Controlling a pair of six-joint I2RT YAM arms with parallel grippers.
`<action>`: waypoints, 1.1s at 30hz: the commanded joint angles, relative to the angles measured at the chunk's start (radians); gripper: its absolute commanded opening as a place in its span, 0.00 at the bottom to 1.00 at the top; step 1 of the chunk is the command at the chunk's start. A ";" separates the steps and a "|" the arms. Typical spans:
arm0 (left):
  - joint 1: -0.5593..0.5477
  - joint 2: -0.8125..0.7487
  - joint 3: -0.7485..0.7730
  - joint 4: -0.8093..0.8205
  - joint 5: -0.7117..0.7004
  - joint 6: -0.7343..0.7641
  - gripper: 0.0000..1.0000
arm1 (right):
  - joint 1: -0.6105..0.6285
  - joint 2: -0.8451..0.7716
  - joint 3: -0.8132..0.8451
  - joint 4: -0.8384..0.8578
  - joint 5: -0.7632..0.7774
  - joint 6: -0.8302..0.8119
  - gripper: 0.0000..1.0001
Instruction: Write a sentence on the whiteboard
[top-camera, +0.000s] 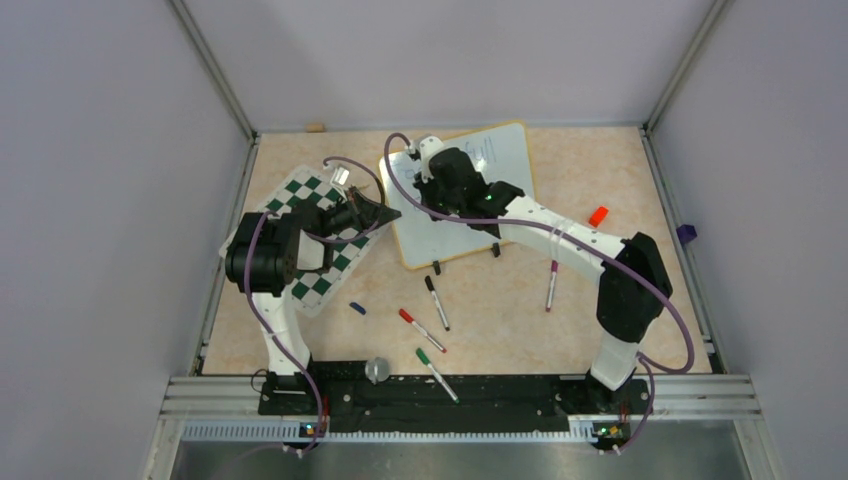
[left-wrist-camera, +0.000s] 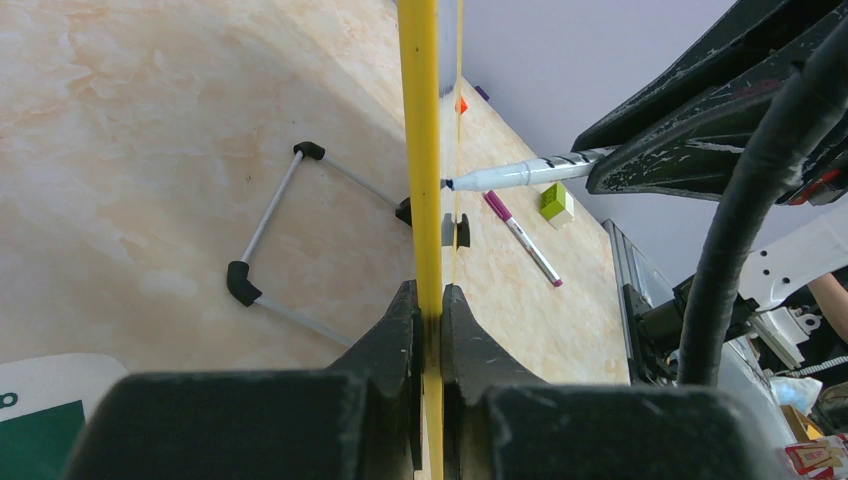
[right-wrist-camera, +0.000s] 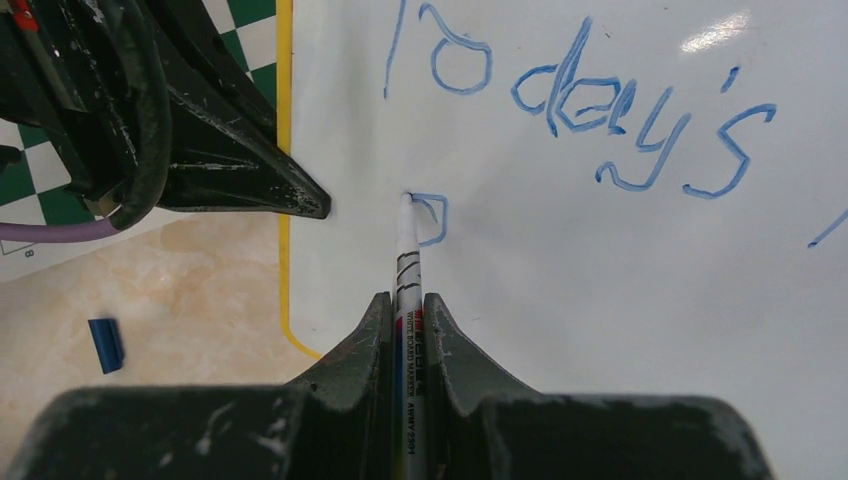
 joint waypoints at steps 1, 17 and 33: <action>0.005 -0.035 -0.006 0.117 0.016 0.085 0.00 | -0.006 -0.013 0.023 0.042 -0.037 -0.002 0.00; 0.005 -0.032 -0.006 0.117 0.016 0.082 0.00 | -0.064 -0.108 0.009 0.052 -0.002 0.097 0.00; 0.006 -0.033 -0.006 0.117 0.016 0.083 0.00 | -0.072 -0.033 0.079 0.003 0.035 0.085 0.00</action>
